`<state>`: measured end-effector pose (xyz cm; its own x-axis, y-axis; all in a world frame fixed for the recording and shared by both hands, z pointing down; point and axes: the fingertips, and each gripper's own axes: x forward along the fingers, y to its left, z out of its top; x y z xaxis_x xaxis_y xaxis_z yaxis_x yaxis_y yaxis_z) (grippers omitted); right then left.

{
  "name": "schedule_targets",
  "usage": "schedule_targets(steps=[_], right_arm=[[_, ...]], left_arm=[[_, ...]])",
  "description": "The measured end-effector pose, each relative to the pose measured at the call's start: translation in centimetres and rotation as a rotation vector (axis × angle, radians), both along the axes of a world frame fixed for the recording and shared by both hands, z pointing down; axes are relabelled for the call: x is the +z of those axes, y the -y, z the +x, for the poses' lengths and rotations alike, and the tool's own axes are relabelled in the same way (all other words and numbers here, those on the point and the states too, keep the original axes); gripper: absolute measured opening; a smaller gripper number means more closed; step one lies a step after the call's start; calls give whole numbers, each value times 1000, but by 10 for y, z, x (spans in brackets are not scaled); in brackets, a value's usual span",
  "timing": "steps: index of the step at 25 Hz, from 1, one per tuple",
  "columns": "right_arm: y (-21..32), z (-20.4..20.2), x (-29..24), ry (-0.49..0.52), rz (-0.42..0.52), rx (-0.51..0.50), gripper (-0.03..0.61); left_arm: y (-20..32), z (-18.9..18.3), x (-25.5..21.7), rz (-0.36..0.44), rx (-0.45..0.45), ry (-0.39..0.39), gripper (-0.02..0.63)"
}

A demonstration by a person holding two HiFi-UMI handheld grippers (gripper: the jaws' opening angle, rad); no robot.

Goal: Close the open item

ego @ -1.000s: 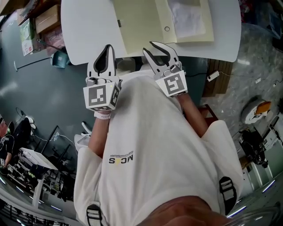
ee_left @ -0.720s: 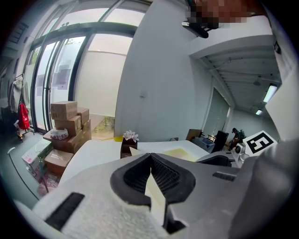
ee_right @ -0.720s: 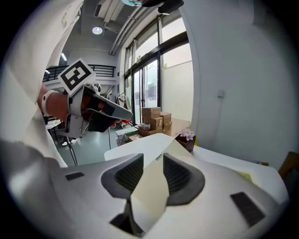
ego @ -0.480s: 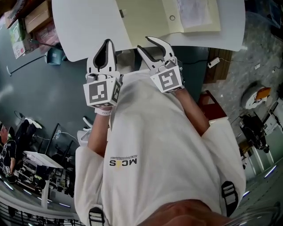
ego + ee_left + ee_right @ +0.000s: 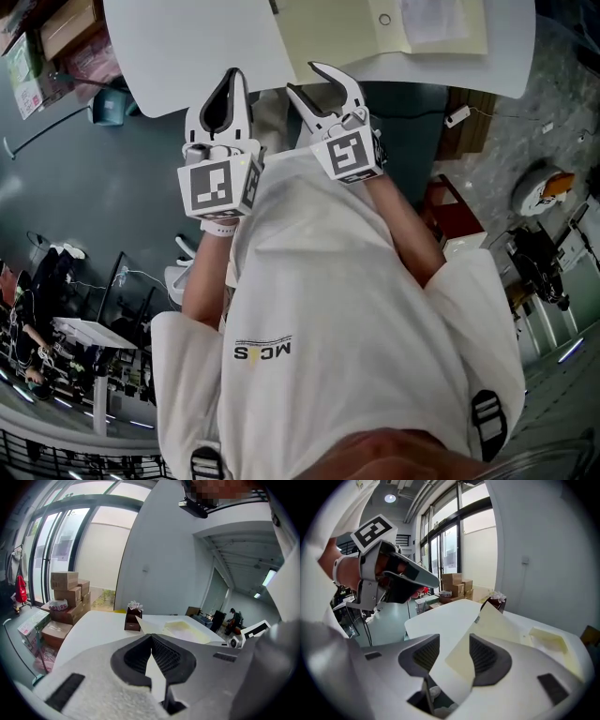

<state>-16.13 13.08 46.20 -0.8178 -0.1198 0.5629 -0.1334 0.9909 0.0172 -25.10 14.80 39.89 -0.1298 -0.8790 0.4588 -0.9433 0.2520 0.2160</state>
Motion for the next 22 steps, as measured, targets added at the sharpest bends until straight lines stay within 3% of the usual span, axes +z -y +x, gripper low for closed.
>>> schedule_targets(steps=[15, 22], right_arm=[[-3, 9, 44, -140, 129, 73, 195], [2, 8, 36, -149, 236, 92, 56]], left_arm=[[-22, 4, 21, -19, 64, -21, 26], [-22, 3, 22, -15, 87, -23, 26]])
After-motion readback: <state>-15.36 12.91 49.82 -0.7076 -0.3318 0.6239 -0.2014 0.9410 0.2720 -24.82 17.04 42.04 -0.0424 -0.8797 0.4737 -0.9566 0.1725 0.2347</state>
